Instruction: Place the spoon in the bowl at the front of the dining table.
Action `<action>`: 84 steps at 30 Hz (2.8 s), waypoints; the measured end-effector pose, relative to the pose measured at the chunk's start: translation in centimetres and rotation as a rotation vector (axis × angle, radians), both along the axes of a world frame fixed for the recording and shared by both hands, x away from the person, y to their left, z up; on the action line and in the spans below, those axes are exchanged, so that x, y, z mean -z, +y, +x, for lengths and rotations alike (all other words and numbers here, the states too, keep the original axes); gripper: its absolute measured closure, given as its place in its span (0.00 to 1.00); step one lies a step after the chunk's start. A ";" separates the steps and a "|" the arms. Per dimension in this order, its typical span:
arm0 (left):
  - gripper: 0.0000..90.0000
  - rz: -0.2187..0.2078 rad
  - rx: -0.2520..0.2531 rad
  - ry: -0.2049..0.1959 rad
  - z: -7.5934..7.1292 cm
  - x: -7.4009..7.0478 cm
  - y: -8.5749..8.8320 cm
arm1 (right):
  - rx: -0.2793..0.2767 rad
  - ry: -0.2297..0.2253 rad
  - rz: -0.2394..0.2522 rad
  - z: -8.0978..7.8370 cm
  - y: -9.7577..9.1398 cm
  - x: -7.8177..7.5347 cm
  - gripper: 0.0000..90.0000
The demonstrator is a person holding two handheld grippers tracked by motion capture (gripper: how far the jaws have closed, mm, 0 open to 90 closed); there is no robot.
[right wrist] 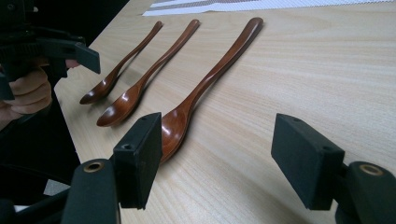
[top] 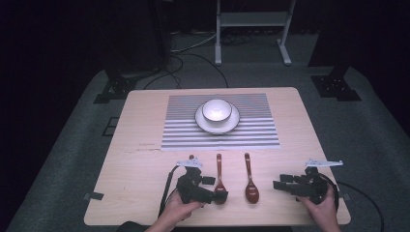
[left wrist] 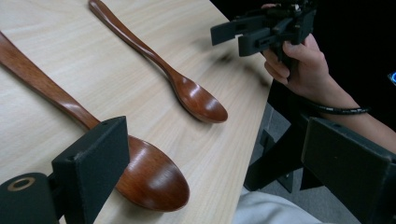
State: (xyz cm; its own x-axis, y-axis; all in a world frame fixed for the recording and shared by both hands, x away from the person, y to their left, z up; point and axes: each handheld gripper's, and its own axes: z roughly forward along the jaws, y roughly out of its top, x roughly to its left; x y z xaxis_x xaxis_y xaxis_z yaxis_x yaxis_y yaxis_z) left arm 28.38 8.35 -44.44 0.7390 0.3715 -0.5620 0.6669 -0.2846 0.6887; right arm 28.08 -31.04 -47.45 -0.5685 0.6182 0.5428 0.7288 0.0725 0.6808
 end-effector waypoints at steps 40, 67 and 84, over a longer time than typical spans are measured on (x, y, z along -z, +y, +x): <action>0.07 0.108 0.157 0.107 -1.1 2.0 -2.5 | 0.009 -0.006 0.004 0.0 -0.1 -0.1 0.36; 0.08 0.129 0.162 0.142 -1.2 2.7 -2.7 | -0.059 0.024 -0.041 1.4 1.2 -2.5 0.34; 0.08 0.125 0.160 0.143 -1.2 2.7 -2.7 | -0.158 0.050 -0.095 4.8 4.9 -6.0 0.31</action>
State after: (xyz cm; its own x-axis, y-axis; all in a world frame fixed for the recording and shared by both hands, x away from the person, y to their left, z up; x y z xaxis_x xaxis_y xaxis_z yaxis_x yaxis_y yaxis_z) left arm 27.18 5.62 -47.16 0.7099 0.3298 -0.6223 0.6950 -0.4712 0.5431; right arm 32.91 -26.09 -41.48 -0.6359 0.5735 0.5164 0.7363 0.2506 0.6285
